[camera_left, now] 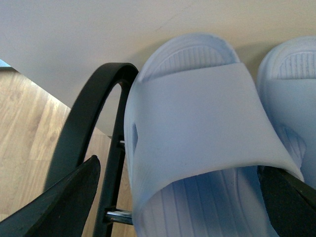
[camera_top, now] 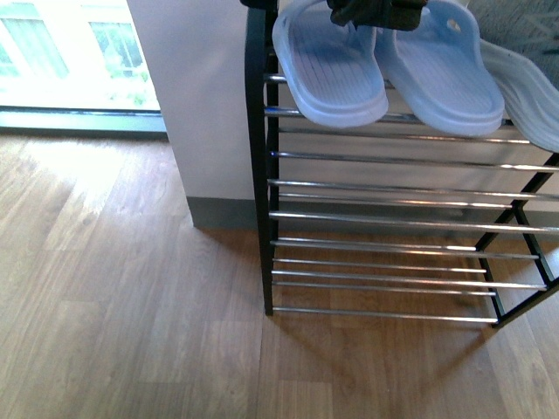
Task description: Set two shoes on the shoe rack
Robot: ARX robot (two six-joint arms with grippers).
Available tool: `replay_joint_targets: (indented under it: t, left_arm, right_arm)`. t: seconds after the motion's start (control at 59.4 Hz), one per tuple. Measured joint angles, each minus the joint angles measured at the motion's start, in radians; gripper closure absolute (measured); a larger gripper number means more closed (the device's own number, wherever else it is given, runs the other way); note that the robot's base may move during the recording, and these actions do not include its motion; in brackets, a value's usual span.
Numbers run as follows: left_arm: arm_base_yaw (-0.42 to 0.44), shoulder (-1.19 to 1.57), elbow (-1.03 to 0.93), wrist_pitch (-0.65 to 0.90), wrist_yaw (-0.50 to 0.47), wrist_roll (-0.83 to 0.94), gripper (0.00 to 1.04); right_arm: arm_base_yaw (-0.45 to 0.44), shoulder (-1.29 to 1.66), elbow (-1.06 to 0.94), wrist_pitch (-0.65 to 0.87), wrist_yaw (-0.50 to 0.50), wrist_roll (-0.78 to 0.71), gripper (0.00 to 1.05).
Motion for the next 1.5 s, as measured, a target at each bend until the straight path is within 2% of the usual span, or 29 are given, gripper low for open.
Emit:
replay_joint_targets:
  t: [0.219, 0.522, 0.825, 0.909, 1.111, 1.381, 1.498]
  left_arm:
    - [-0.012, -0.084, -0.095, 0.074, -0.020, 0.013, 0.09]
    - [0.002, -0.128, -0.168, 0.101, -0.018, 0.007, 0.09]
    - [0.000, -0.312, -0.341, 0.285, -0.029, 0.051, 0.09]
    - [0.004, -0.408, -0.435, 0.363, -0.031, 0.087, 0.09]
    - [0.044, -0.770, -0.819, 0.563, -0.033, 0.192, 0.09]
    - [0.090, -1.134, -1.130, 0.618, -0.063, 0.235, 0.09]
    - [0.138, -1.332, -1.276, 0.554, -0.071, 0.214, 0.09]
  right_arm:
    - [0.000, 0.000, 0.000, 0.000, 0.000, 0.000, 0.09]
    - [0.000, 0.000, 0.000, 0.000, 0.000, 0.000, 0.09]
    - [0.000, 0.000, 0.000, 0.000, 0.000, 0.000, 0.09]
    - [0.000, 0.000, 0.000, 0.000, 0.000, 0.000, 0.09]
    - [0.000, 0.000, 0.000, 0.000, 0.000, 0.000, 0.09]
    - [0.000, 0.000, 0.000, 0.000, 0.000, 0.000, 0.09]
    - [0.000, 0.000, 0.000, 0.000, 0.000, 0.000, 0.09]
